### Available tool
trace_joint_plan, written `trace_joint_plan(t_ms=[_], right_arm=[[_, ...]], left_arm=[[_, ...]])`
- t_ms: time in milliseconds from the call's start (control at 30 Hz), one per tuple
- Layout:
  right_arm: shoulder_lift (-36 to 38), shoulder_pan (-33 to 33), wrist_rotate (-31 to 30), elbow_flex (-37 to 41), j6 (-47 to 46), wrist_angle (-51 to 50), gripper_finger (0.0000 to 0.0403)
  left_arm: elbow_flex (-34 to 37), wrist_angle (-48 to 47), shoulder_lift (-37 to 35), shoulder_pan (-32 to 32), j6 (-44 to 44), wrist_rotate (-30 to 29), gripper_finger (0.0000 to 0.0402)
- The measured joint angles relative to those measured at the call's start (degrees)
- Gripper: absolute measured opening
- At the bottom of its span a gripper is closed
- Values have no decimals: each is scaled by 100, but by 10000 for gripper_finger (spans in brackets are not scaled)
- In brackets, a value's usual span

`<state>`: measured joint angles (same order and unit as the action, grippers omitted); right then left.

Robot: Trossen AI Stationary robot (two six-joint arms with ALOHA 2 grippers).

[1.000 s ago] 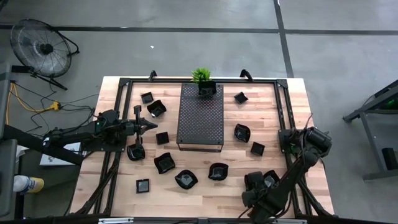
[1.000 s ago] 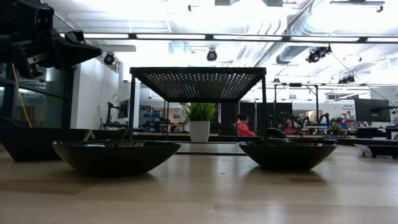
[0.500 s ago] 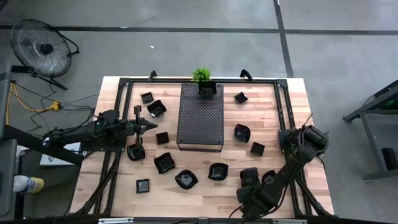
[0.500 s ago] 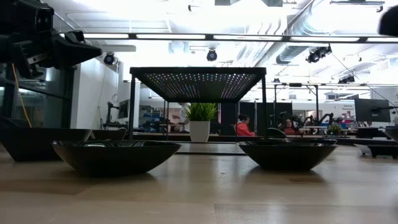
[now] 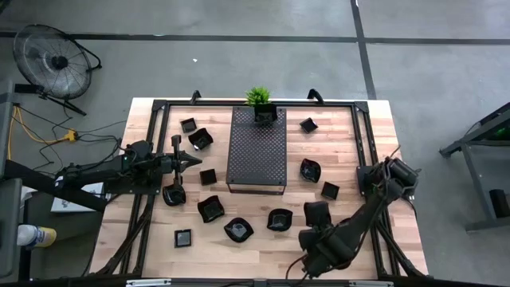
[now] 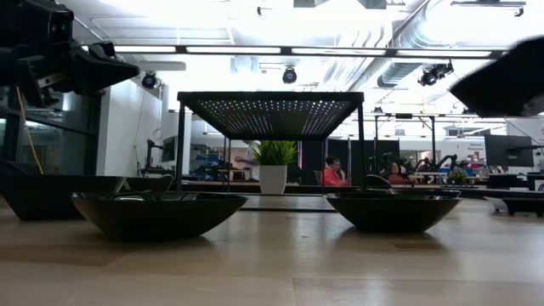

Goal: Pick & Place Mini shaped plates
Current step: Stack the distorted square plate on top of the distorted square plate on the shelf

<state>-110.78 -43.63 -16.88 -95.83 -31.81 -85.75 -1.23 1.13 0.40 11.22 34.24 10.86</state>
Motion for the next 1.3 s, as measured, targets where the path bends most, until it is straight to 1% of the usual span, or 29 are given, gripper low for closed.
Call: trace_joint_plan(t_ms=[133, 233, 400, 867, 1000, 1100, 1300], right_arm=[[0, 264, -157, -308, 401, -444, 0], [106, 497, -276, -357, 967, -399, 0], [356, 936, -506, -337, 1588, -428, 0], [1017, 2207, -1508, -341, 3517, -414, 0], [1125, 2603, -1744, -341, 4052, -249, 0], [1134, 2923, -1806, -341, 4472, 11, 0], [1130, 3606, -1614, -341, 5277, 862, 0]], left_arm=[[2, 0, -2, 0, 0, 1, 1], [2, 0, -1, 1, 0, 0, 1], [2, 0, 0, 2, 0, 0, 1], [0, 0, -2, 0, -1, 0, 1], [1, 0, 0, 0, 0, 0, 1], [2, 0, -2, 2, 0, 2, 1], [1, 0, 0, 0, 0, 0, 1]])
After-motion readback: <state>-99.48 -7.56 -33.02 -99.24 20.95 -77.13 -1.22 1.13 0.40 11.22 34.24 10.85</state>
